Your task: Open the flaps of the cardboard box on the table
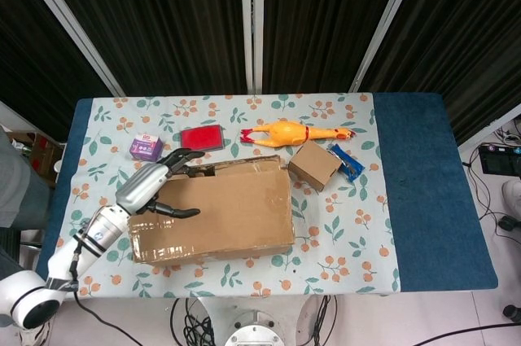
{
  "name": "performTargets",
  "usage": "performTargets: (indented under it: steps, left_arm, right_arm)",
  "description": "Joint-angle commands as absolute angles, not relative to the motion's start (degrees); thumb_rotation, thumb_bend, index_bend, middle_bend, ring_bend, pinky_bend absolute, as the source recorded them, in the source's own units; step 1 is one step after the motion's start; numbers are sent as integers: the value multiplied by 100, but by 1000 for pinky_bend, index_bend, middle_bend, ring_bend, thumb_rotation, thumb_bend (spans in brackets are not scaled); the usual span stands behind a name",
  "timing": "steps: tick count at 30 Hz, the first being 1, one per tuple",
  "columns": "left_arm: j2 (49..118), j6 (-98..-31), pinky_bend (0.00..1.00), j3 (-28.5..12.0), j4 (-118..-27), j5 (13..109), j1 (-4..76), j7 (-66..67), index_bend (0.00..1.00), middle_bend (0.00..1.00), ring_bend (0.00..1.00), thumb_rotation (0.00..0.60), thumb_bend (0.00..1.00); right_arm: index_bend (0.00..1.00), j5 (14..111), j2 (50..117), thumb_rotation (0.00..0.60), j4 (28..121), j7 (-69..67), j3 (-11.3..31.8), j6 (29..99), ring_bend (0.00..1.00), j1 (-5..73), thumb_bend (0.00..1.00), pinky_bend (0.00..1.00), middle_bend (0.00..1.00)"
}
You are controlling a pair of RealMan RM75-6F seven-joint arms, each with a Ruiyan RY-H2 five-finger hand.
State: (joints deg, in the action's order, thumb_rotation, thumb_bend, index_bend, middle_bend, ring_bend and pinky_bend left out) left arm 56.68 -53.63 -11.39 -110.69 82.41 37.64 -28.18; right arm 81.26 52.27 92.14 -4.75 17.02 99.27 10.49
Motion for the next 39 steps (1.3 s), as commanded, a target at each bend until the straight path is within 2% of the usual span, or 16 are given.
performTargets:
  steps: [1,11,14,16,18,19,21,27,34,39]
  left_arm:
    - [4957,-5354,171,-1194,-11720,8418,3610,-3995,85,453,88,279,0]
    - [3755,-5244,182,-704,-12363,9639,3390,-6370,78,454,108,261,0]
    - [3482,-5116,209,-433,-12335,10290,3538,-7592,75,461,160,268,0]
    - [3340,-5070,259,-196,-12205,10869,3726,-8548,74,468,214,280,0]
    - [3272,-5186,374,113,-11907,11600,3979,-9559,73,464,263,313,0]
    - [3269,-5317,450,247,-11763,11887,4092,-10012,73,458,309,343,0]
    - [3297,-5746,525,474,-11369,12346,4305,-10862,72,446,379,388,0]
    - [3322,-6194,522,584,-10956,12180,4434,-10872,73,385,395,390,0]
    - [3193,-6305,560,732,-10975,12091,4554,-10716,73,330,463,391,0]
    - [3186,-6221,573,806,-10982,11896,4618,-10545,73,318,472,382,0]
  right_arm:
    - [0,8146,5227,600,9208,-493,1717,9916,0,1049,187,0,0]
    - [0,8236,5245,600,9251,-483,1737,9860,0,1056,187,0,0]
    - [0,8277,5248,600,9276,-461,1725,9860,0,1043,187,0,0]
    - [0,8287,5251,600,9281,-448,1719,9856,0,1033,187,0,0]
    - [0,8286,5255,600,9283,-449,1723,9862,0,1019,187,0,0]
    - [0,8284,5256,600,9285,-453,1728,9865,0,1014,187,0,0]
    - [0,8286,5256,600,9286,-462,1734,9880,0,997,187,0,0]
    - [0,8287,5252,600,9274,-471,1741,9879,0,964,187,0,0]
    - [0,8281,5269,600,9242,-484,1749,9813,0,975,187,0,0]
    - [0,8318,5311,600,9213,-454,1750,9774,0,1008,187,0,0]
